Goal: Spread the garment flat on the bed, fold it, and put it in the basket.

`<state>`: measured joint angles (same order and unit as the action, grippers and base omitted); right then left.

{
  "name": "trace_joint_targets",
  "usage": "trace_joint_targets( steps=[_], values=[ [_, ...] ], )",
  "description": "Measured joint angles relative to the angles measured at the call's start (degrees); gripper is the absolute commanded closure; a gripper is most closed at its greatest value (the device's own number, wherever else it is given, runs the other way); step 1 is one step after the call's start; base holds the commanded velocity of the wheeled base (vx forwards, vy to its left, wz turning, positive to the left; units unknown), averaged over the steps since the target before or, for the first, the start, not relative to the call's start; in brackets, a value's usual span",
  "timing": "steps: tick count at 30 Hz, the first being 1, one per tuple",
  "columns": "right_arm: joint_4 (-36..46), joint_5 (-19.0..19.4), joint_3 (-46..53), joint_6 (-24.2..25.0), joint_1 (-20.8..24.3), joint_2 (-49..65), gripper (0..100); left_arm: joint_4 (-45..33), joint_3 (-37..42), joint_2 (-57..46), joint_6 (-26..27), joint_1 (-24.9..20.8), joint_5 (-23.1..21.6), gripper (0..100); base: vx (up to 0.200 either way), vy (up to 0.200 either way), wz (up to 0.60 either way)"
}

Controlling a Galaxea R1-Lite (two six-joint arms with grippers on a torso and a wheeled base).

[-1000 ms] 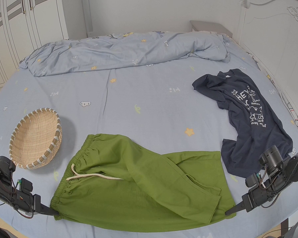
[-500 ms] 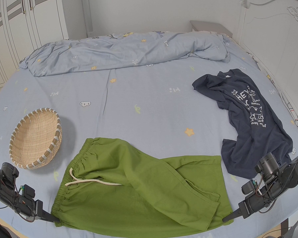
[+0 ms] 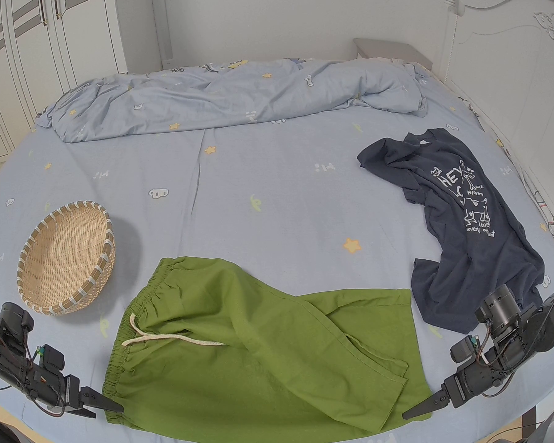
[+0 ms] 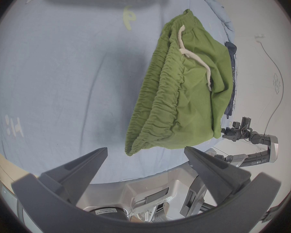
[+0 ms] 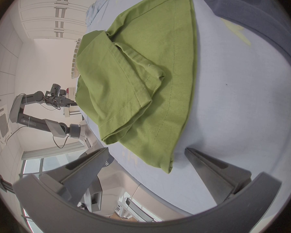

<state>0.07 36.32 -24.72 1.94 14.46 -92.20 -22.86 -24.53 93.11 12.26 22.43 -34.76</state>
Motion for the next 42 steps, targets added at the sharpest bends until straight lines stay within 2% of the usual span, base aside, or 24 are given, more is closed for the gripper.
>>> trace_joint_targets(
  steps=[9, 14, 18, 23, 25, 28, 42],
  values=[
    [0.3, -0.44, -1.56, 2.0, -1.89, 5.66, 0, -0.24, -0.61, -6.75, -1.02, 1.96, -0.05, 0, 0.0, 0.0, 0.0],
    [1.38, -0.49, -5.32, 3.8, -4.44, 9.62, 0, -0.62, -4.6, -11.2, -6.13, 2.27, -0.06, 0, 0.0, 0.0, 0.0],
    [2.41, -0.49, -9.23, 4.29, -6.39, 11.35, 0, -0.76, -9.29, -13.26, -11.93, -0.85, 0.07, 0, 0.0, 0.0, 0.0],
    [3.12, -0.49, -14.38, 4.46, -7.61, 11.96, 0, -0.23, -18.82, -13.04, -22.64, -8.98, 1.91, 0, 0.0, 0.0, 0.0],
    [3.29, -0.49, -17.09, 4.52, -7.85, 11.54, 0, 0.52, -23.74, -11.14, -25.98, -12.57, 3.06, 0, 0.0, 0.0, 0.0],
    [3.36, -0.49, -20.2, 4.55, -7.98, 10.39, 0, 2.58, -28.59, -7.03, -27.97, -15.68, 4.02, 0, 0.0, 0.0, 0.0],
    [3.36, -0.35, -25.36, 4.49, -7.92, 4.63, 0, 23.1, -40.19, 16.86, -30.22, -21.49, 5.32, 0, 0.0, 0.0, 0.0]
  ],
)
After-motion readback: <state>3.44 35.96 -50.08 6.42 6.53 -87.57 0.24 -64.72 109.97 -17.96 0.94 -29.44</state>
